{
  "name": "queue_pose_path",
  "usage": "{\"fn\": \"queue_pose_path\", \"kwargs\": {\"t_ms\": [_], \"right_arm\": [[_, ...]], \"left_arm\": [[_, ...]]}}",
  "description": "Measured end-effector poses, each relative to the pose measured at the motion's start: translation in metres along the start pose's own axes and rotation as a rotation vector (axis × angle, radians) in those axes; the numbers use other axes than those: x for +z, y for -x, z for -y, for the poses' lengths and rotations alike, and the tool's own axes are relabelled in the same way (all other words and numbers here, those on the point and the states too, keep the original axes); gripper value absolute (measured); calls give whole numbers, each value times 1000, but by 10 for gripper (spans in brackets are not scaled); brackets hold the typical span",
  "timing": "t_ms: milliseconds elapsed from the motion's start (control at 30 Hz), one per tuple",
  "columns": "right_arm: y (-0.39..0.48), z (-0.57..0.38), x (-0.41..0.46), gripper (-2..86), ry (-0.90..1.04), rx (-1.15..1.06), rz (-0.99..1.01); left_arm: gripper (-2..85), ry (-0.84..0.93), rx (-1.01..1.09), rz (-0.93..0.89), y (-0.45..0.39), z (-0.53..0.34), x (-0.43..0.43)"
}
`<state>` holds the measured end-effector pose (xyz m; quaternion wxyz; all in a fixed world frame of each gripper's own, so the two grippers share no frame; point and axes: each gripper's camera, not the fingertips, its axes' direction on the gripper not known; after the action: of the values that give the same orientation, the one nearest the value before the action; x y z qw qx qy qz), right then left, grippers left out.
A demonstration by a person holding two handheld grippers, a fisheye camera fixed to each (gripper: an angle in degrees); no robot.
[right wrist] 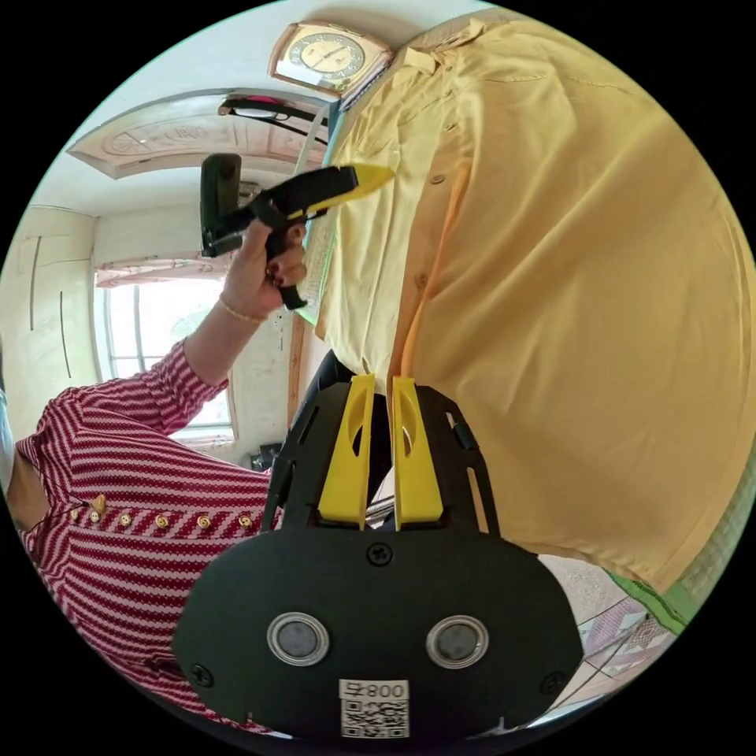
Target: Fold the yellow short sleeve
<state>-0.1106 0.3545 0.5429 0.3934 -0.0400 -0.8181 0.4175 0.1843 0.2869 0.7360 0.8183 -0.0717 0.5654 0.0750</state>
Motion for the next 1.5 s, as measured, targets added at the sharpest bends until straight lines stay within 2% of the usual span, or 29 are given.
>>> {"fn": "queue_pose_path", "kwargs": {"t_ms": [167, 267, 500, 600, 700, 1000, 1200, 1267, 1333, 1500], "right_arm": [[29, 11, 41, 42, 75, -47, 19], [43, 7, 42, 39, 72, -57, 42], [15, -17, -50, 18, -111, 70, -163], [-17, -22, -73, 8, -129, 170, -320], [-40, -36, -90, 4, -191, 184, -211], [-22, -64, -129, 1, -327, 240, -266], [-15, -51, -137, 1, -286, 264, -394], [-19, -57, -139, 1, -305, 262, -357], [-22, -68, -147, 1, -342, 296, -319], [-10, -79, -157, 1, -358, 310, -337]], "left_arm": [[97, 80, -93, -74, 4, -54, 14], [89, 100, -101, -7, 2, -63, 17], [61, 82, -118, 1, 0, -46, 3], [47, 74, -106, 5, -4, -37, -2], [38, 59, -108, 5, -5, -31, -8], [70, -26, -128, -103, -19, -29, -46], [66, -92, -80, 33, -44, 10, -66], [60, -4, -44, 149, -55, 30, -42], [47, -19, -12, 206, -66, 36, -43], [50, -106, -11, 191, -80, 60, -73]]}}
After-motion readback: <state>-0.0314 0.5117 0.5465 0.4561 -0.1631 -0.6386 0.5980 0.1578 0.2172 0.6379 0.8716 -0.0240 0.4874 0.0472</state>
